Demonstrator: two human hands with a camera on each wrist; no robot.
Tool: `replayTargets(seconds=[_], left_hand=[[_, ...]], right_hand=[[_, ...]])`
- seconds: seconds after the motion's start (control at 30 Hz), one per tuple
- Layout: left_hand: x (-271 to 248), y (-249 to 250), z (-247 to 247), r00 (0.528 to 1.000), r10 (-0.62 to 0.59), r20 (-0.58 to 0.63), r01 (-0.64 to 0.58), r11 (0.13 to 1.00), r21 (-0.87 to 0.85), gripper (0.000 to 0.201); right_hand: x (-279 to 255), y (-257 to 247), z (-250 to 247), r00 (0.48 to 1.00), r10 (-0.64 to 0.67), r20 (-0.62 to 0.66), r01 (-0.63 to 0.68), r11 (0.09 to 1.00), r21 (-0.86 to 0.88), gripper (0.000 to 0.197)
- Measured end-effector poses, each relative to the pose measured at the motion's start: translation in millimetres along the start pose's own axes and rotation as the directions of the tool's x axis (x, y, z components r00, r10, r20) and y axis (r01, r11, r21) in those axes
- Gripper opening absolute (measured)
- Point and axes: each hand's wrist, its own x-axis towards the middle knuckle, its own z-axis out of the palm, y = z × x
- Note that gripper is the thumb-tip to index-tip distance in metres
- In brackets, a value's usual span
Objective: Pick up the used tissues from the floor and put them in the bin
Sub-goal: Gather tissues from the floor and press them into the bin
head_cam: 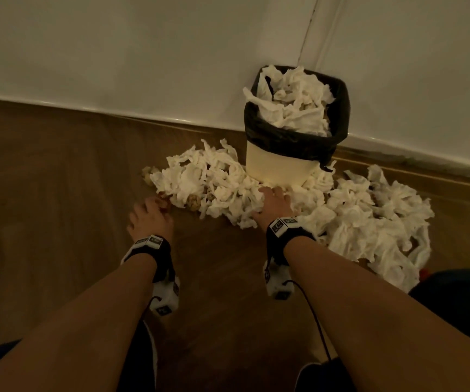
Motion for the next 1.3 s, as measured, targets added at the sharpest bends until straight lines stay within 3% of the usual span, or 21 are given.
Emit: replayTargets(seconds=[0.13,0.3,0.5,0.57,0.63,0.8,1.0,1.3], left_hand=[[9.9,0.9,-0.1,1.0,0.013,0.002,-0.013,0.996,-0.09,0.045],[21.0,7.7,2.0,0.998,0.041,0.049,-0.028,0.97,-0.242,0.04],[34.9,-9.4,9.6,0.989,0.066,0.134,-0.048,0.989,-0.136,0.048],[39.9,-16.8,11.5,0.983,0.107,0.146,-0.091,0.989,-0.114,0.046],[43.4,-20.3,12.5,0.978,0.149,0.148,-0.133,0.984,-0.115,0.04],[45.5,-11.7,11.0,0.979,0.127,0.157,-0.113,0.989,-0.099,0.029],[40.3,-5.5,9.2,0.981,0.129,0.145,-0.113,0.987,-0.115,0.025],[26.5,3.8,2.1,0.983,0.143,0.119,-0.116,0.971,-0.209,0.022]], right_hand=[[1.4,4.5,10.5,0.999,0.021,0.039,-0.019,0.999,-0.035,0.065],[5.8,-1.5,18.6,0.999,0.041,0.009,-0.041,0.998,-0.052,0.044],[14.8,3.9,29.6,0.994,-0.009,-0.108,0.007,1.0,-0.026,0.049],[21.3,5.4,32.3,0.992,-0.08,-0.1,0.073,0.995,-0.068,0.054],[25.5,4.2,34.2,0.991,-0.108,-0.083,0.097,0.987,-0.127,0.047],[28.5,-1.3,32.7,0.998,-0.062,-0.031,0.056,0.986,-0.156,0.033],[25.2,-5.6,24.4,0.991,-0.044,-0.125,0.041,0.999,-0.019,0.031],[6.5,-3.9,6.7,0.978,-0.039,-0.203,0.027,0.998,-0.062,0.03]])
